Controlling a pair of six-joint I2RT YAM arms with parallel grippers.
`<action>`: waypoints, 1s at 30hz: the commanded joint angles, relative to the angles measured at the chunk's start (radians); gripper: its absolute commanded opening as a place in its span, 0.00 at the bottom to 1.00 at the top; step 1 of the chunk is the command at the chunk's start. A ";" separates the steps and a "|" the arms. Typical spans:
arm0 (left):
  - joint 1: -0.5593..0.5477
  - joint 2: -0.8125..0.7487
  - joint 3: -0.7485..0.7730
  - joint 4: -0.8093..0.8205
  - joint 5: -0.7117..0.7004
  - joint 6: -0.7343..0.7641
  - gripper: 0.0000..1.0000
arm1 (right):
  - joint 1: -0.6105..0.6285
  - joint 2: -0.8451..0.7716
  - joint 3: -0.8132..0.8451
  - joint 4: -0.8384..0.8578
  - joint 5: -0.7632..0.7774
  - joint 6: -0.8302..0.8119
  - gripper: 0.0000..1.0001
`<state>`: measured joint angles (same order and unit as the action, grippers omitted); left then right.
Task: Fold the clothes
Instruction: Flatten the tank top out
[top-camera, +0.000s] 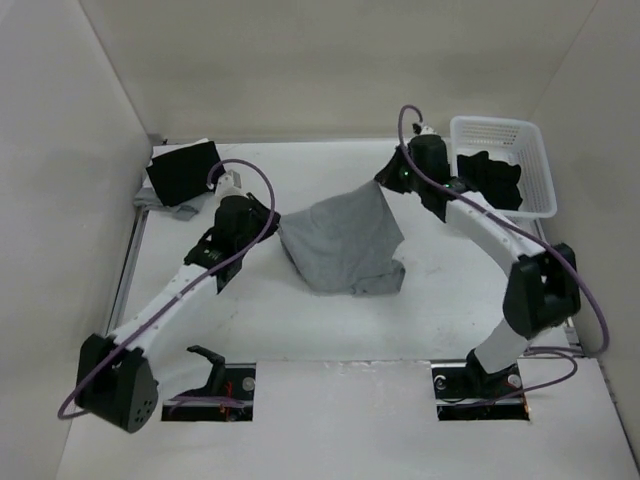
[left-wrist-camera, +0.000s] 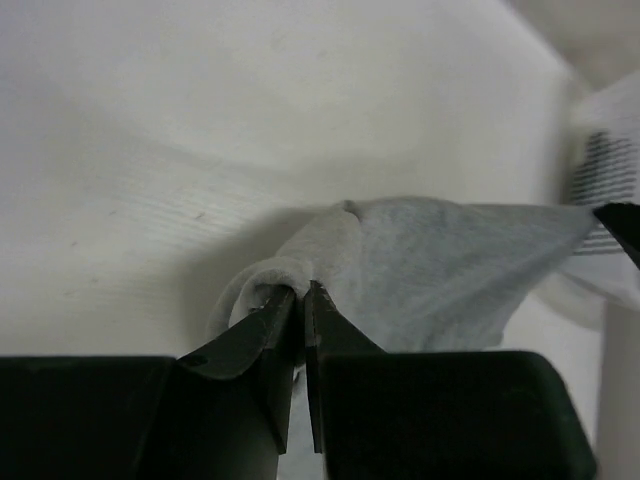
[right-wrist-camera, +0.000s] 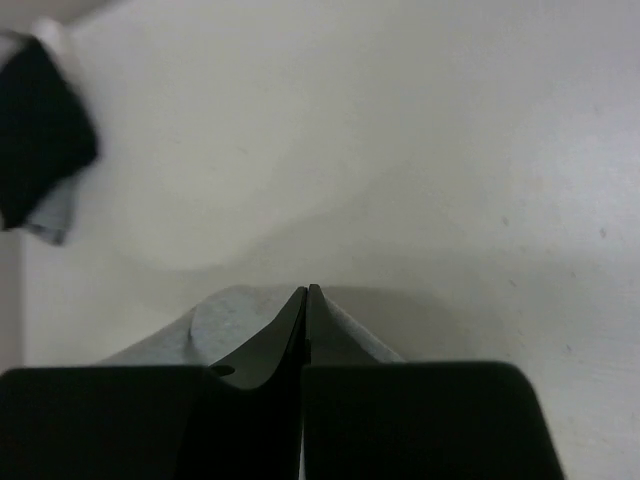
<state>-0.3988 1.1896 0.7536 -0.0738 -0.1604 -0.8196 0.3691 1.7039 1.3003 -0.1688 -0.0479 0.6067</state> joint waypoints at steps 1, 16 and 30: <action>-0.050 -0.214 0.105 0.115 -0.024 0.016 0.06 | 0.055 -0.311 0.071 0.097 -0.009 -0.045 0.00; -0.122 -0.674 -0.002 -0.574 -0.169 -0.007 0.05 | 0.215 -1.005 -0.552 -0.104 0.123 0.143 0.01; 0.002 0.139 -0.036 0.089 -0.094 -0.015 0.21 | -0.016 0.080 -0.076 0.126 -0.037 0.048 0.03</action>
<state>-0.4316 1.3159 0.6353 -0.1612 -0.2508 -0.8330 0.3573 1.8030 1.1187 -0.0727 -0.0875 0.6888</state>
